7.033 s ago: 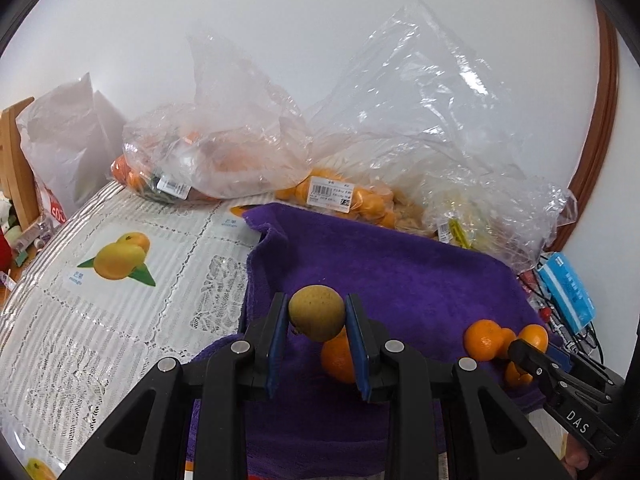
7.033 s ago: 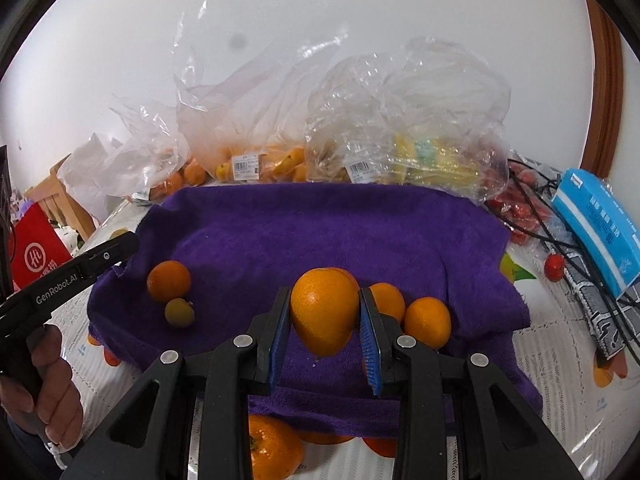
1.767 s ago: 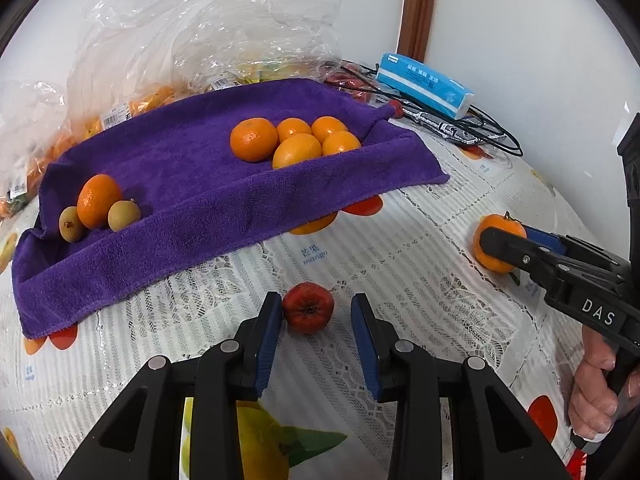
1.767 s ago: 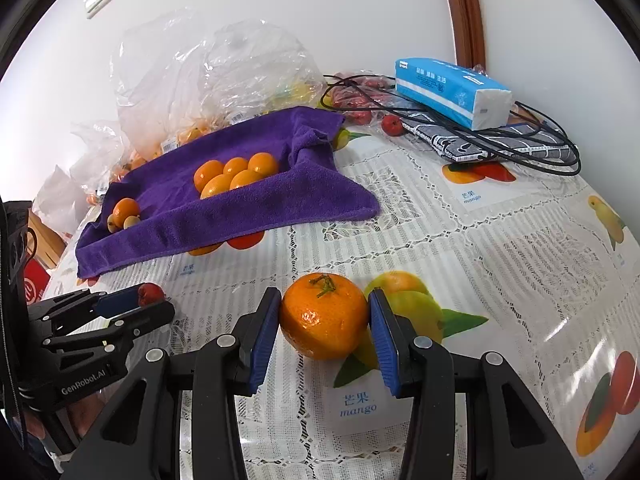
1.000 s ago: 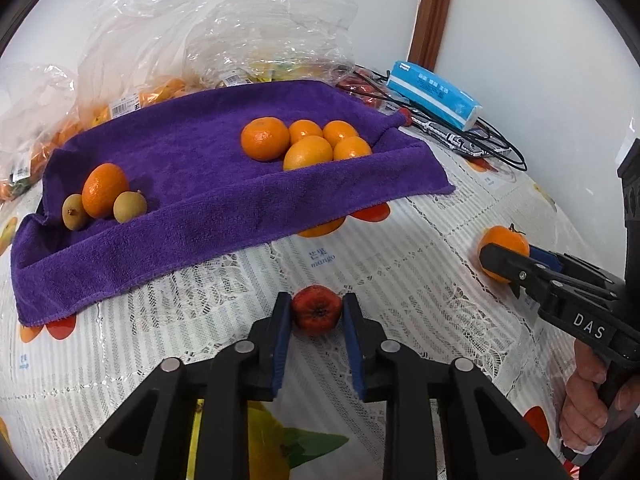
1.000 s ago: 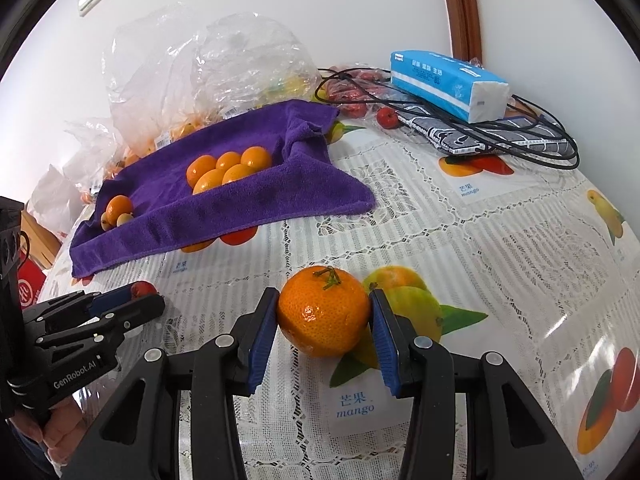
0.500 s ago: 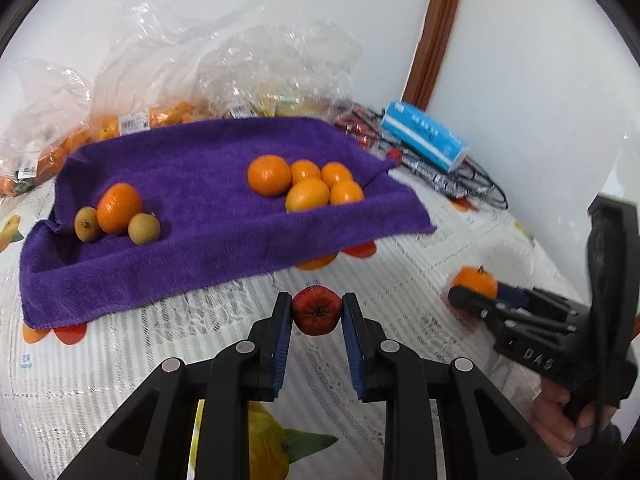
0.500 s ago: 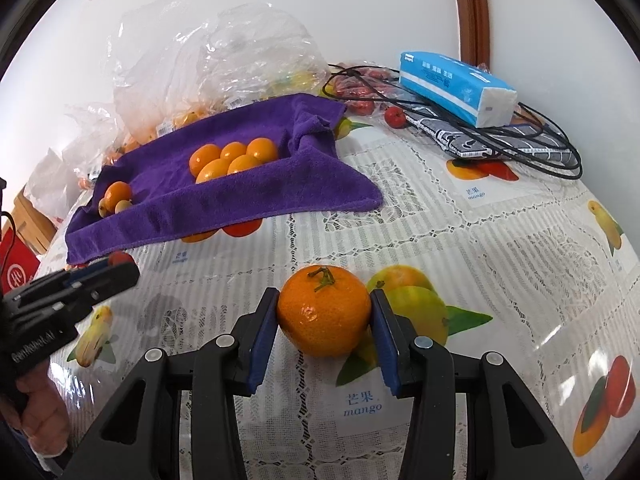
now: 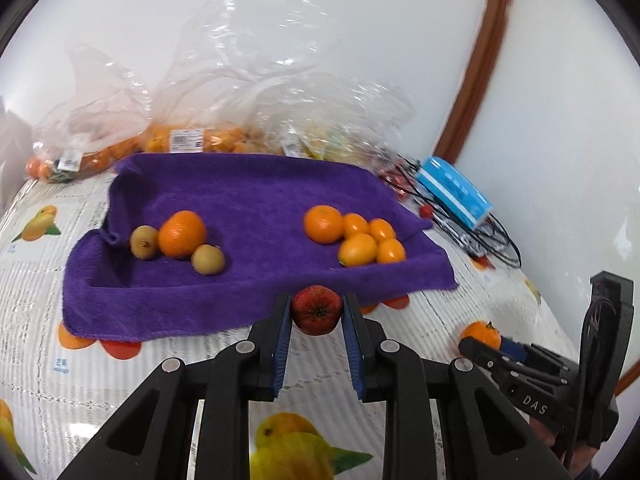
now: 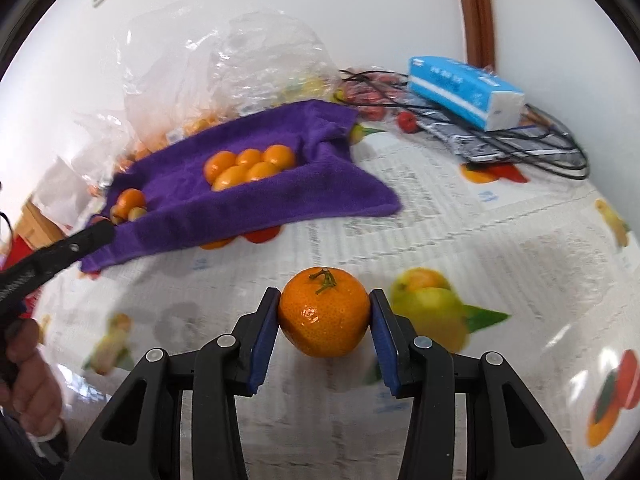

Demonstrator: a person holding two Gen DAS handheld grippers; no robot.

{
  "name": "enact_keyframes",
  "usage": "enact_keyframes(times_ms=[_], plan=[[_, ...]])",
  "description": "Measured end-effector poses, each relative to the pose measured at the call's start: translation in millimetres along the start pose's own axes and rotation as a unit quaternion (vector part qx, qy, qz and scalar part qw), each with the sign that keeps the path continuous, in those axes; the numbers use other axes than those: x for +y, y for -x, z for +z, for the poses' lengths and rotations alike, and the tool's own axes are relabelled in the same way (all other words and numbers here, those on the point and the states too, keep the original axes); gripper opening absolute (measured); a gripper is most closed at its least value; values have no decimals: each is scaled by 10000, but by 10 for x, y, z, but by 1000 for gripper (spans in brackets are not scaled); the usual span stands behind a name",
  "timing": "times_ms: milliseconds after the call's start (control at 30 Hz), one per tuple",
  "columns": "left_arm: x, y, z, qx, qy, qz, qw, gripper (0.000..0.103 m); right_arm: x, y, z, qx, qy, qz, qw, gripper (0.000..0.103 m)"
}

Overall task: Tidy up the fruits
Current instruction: 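Carry the orange and red fruit over the purple towel and lower them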

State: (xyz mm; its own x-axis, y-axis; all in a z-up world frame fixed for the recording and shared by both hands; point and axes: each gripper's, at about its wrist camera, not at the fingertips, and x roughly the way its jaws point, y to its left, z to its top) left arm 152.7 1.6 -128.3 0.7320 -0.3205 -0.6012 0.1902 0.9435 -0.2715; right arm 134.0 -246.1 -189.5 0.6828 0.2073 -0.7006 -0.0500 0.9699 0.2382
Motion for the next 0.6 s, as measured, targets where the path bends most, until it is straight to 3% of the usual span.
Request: enact_keyframes(times_ms=[400,600], plan=[[271,75,107,-351,333,630,9968,24,482,120,490,-538,234,491,9971,44],[358,81,136,-423,416,749,9954,24,623,108,722,-836,398,566,9941,44]])
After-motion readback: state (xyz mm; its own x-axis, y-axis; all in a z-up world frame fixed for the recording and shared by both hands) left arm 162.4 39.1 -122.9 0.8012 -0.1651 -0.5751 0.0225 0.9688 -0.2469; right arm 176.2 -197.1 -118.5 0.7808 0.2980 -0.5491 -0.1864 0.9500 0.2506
